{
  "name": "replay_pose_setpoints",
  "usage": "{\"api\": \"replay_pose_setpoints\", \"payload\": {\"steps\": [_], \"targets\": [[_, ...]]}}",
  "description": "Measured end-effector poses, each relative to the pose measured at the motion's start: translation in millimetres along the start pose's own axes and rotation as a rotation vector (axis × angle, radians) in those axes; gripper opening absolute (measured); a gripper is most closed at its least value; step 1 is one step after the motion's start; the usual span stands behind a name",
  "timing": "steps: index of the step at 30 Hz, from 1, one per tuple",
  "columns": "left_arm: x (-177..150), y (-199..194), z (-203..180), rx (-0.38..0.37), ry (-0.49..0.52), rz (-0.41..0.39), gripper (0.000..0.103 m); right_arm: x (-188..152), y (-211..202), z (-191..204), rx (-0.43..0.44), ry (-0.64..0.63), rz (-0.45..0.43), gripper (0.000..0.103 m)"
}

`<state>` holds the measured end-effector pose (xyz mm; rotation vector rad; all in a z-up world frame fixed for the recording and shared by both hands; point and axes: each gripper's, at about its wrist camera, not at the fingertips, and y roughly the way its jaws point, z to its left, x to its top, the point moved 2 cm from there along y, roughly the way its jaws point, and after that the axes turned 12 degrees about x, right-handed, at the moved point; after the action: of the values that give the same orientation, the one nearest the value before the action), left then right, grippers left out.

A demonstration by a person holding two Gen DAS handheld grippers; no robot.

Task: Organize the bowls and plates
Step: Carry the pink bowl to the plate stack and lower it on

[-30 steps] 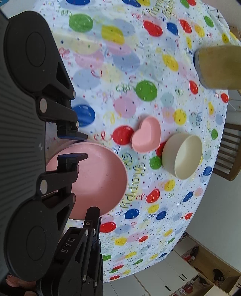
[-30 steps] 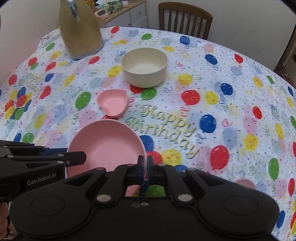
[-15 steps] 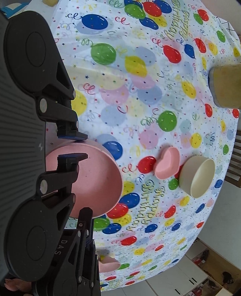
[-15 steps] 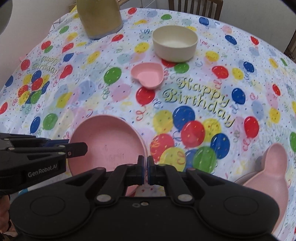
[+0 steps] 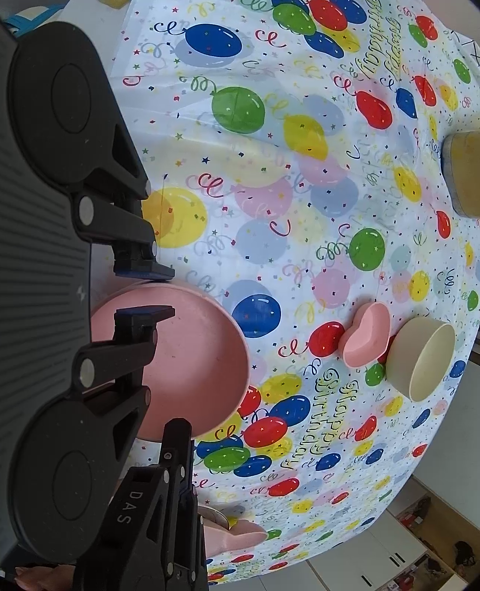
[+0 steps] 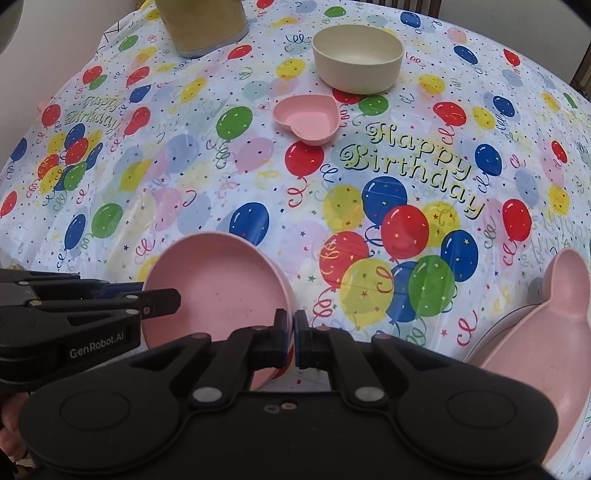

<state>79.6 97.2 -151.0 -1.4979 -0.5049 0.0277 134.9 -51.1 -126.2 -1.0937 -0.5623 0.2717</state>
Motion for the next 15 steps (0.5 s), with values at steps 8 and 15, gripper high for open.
{"api": "replay_pose_setpoints", "payload": {"steps": [8, 15], "targets": [[2.2, 3.9, 1.7, -0.008, 0.002, 0.0, 0.014, -0.7, 4.1, -0.5, -0.001, 0.012, -0.002, 0.008], [3.5, -3.6, 5.7, -0.008, 0.011, -0.029, 0.014, 0.7, -1.8, 3.8, -0.017, 0.003, -0.023, 0.016]]}}
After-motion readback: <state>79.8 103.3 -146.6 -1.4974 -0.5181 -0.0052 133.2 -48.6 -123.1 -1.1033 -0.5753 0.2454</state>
